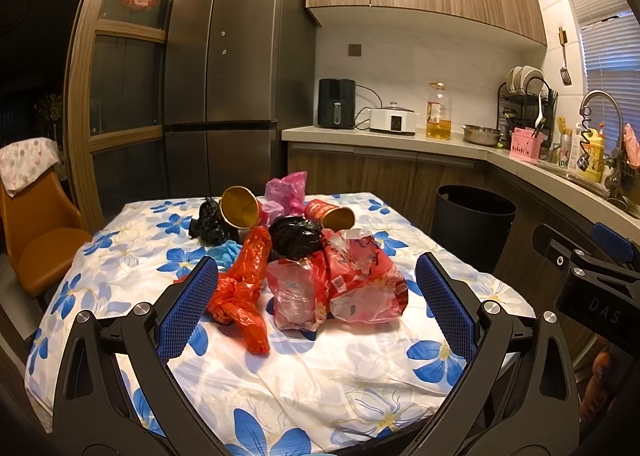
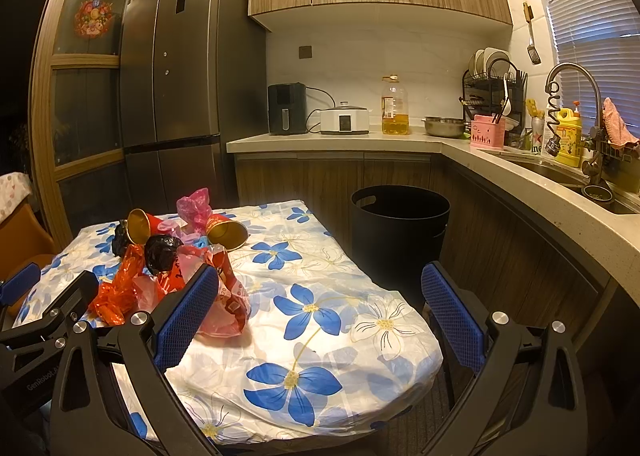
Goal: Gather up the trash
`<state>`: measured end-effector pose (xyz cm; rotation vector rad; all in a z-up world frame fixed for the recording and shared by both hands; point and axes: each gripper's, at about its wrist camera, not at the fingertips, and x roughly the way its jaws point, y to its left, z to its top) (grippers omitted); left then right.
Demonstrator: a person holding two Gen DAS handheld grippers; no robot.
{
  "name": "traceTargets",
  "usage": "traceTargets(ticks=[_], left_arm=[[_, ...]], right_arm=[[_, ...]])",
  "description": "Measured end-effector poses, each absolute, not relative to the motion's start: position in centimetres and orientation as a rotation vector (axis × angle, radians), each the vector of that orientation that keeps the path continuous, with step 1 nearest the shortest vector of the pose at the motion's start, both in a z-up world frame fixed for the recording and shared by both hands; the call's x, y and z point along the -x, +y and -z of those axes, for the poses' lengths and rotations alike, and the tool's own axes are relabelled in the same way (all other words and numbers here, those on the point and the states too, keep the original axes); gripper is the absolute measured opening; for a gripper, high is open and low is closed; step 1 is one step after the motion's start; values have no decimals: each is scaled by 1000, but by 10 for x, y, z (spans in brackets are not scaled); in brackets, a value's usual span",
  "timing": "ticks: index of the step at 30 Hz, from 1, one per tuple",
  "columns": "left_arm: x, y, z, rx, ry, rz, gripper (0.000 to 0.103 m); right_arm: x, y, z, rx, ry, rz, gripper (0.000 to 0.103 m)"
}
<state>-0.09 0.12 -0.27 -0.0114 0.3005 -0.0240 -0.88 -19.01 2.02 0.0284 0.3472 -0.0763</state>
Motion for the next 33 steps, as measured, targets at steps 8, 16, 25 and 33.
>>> traceTargets(ticks=[8,16,25,33], left_arm=[[1,2,3,13,302,26,97],[1,2,3,14,302,25,97],[1,2,3,12,303,23,97],[1,2,3,14,303,24,97]], right_arm=[[9,-190,-20,-30,347,77,98],[9,-190,-19,-29,347,77,98],[10,-191,-21,-30,345,78,98],[10,-191,-20,-31,346,78,98]])
